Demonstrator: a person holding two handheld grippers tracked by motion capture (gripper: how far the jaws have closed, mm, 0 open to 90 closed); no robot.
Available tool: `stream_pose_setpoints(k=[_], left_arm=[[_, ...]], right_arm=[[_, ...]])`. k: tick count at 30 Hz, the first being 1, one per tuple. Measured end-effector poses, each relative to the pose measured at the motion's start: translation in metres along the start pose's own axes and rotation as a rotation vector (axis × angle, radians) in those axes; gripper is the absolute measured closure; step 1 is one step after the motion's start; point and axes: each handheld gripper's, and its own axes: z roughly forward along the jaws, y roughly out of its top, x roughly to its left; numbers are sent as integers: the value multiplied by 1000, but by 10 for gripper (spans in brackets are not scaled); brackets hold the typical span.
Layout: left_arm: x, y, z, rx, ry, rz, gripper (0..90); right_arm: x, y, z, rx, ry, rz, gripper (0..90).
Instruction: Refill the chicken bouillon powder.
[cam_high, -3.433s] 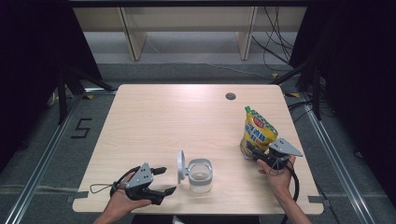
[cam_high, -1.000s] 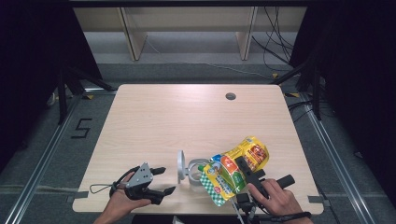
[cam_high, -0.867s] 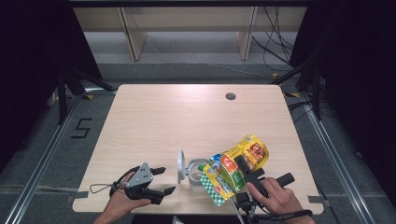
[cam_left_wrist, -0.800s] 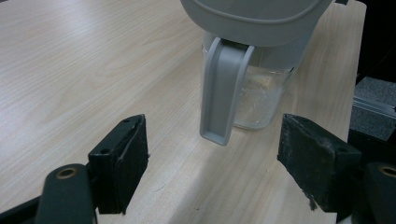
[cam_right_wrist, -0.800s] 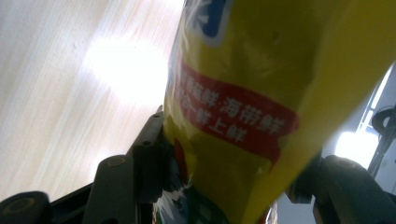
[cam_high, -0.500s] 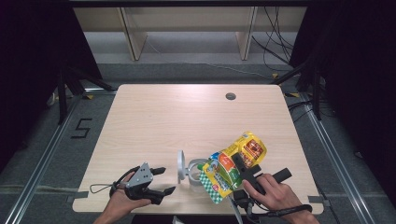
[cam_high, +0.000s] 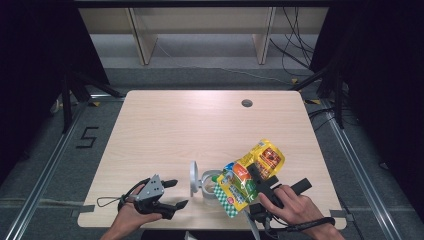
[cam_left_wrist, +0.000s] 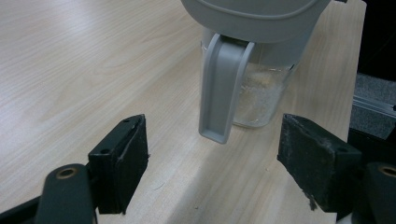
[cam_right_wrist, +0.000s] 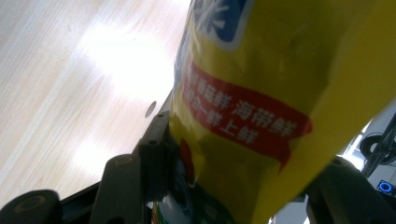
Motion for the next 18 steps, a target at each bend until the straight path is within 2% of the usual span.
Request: stream_pose_setpoints(k=[1, 3, 6, 7, 11, 14, 15, 18], left_arm=[[1, 0, 0, 1, -2, 12, 238], [1, 1, 0, 4, -3, 17, 238], [1, 0, 0, 2, -2, 16, 238], [0, 0, 0, -1, 1, -3, 238], [0, 0, 0, -1, 1, 0, 238], [1, 1, 0, -1, -4, 24, 238], [1, 1, 0, -1, -3, 25, 238], [1, 1, -1, 0, -4, 27, 238]], right_arm=[[-1, 0, -1, 5, 4, -21, 491], [-2, -1, -1, 4, 9, -27, 491], [-3, -1, -1, 7, 4, -42, 491], [-5, -1, -2, 8, 8, -55, 491], [-6, -1, -2, 0, 15, -79, 493], [-10, -1, -2, -3, 38, -96, 495], [-11, 0, -2, -3, 24, -105, 495], [-12, 1, -1, -2, 26, -104, 495]])
